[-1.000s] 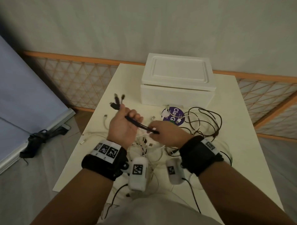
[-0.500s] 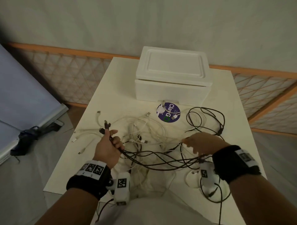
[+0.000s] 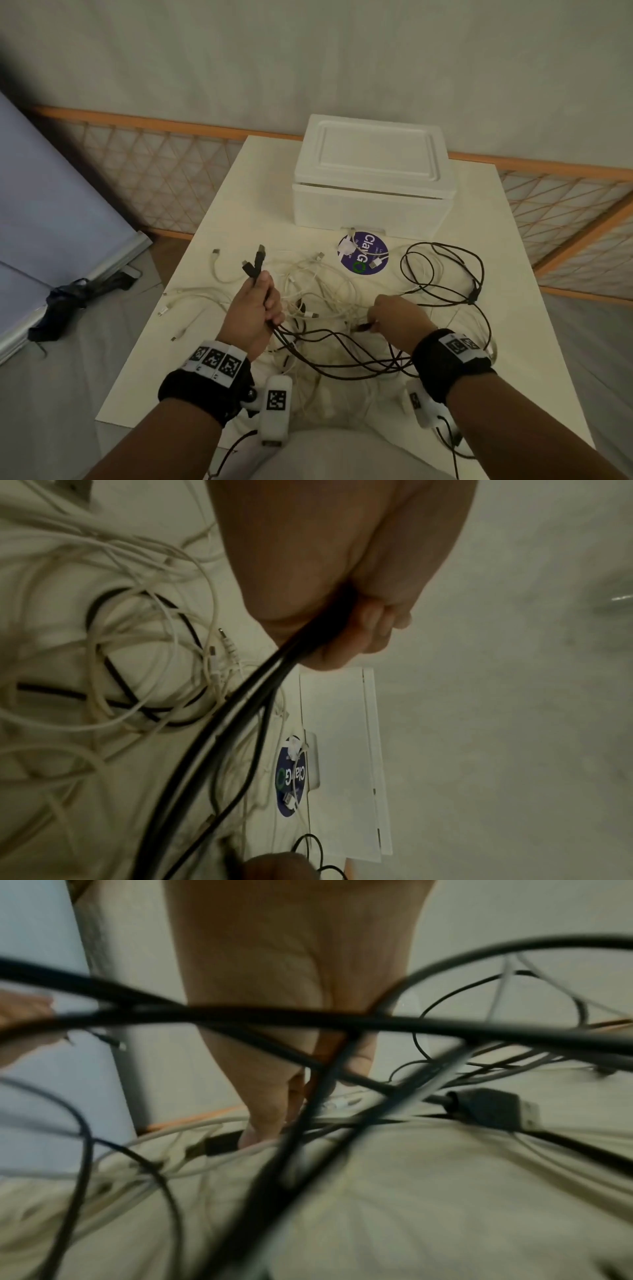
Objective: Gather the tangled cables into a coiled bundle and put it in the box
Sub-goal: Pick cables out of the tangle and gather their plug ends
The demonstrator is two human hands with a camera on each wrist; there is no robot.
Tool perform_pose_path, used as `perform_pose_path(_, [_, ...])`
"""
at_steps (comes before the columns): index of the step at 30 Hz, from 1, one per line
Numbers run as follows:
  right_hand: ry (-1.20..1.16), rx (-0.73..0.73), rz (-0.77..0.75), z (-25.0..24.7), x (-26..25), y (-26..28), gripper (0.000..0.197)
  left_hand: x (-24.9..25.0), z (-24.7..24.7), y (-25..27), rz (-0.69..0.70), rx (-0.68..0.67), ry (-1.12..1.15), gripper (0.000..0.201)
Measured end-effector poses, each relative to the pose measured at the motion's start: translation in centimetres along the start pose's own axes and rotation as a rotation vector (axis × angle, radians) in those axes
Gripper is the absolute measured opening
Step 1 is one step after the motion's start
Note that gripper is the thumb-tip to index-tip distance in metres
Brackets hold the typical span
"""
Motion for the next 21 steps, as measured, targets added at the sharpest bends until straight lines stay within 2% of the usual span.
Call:
perform_pose_path(3, [-0.248, 0.17, 0.056, -4.9, -0.1, 0.5, 0.02, 1.2, 0.8, -0.1, 0.047, 0.001, -0.122, 0.014])
perform_pose_path(5, [-0.393, 0.282, 0.018, -8.6, -1.2, 1.2, 0.018, 1.7, 1.8, 0.0, 0.069, -0.029, -0.149, 0.005])
perform_pose_path(9, [-0.704, 0.397, -0.152, -15.1, -5.2, 3.1, 0.003, 3.5, 4.8, 0.1, 0.123, -0.106, -0.114, 0.013])
perform_pose_path(10, [-0.746, 0.435, -0.19, -16.5, -6.0, 3.5, 0.006, 4.1, 6.0, 0.4, 0.14, -0.151, -0.122, 0.013])
perform_pose_path(13, [-0.786, 0.555, -0.241, -19.6, -7.8, 4.5, 0.004, 5.3, 9.4, 1.5, 0.192, -0.292, -0.219, 0.016])
perform_pose_path(15, [-0.73, 0.62, -0.223, -20.6, -8.4, 4.6, 0.01, 6.0, 10.8, 2.1, 0.244, -0.337, -0.269, 0.027])
perform_pose_path(17, [-0.713, 0.721, -0.213, -21.2, -8.7, 4.7, 0.014, 6.6, 11.0, 2.2, 0.293, -0.3, -0.303, 0.037])
perform_pose_path(19, [-0.688, 0.858, -0.237, -21.5, -8.8, 5.0, 0.021, 7.1, 10.3, 2.0, 0.328, -0.189, -0.314, 0.029])
perform_pose_path(20, [-0.699, 0.873, -0.239, -21.1, -8.7, 4.7, 0.026, 7.4, 9.7, 2.0, 0.342, -0.131, -0.307, 0.027])
perform_pose_path(21, [-0.749, 0.825, -0.229, -20.4, -8.6, 4.2, 0.029, 7.7, 9.1, 1.9, 0.355, -0.089, -0.289, 0.026])
Point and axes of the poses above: each hand's wrist, its own y-axis away from the middle knuckle, its own z-axis out of the palm, x = y × z, the point moved 9 cm from there along -y, towards the middle knuckle
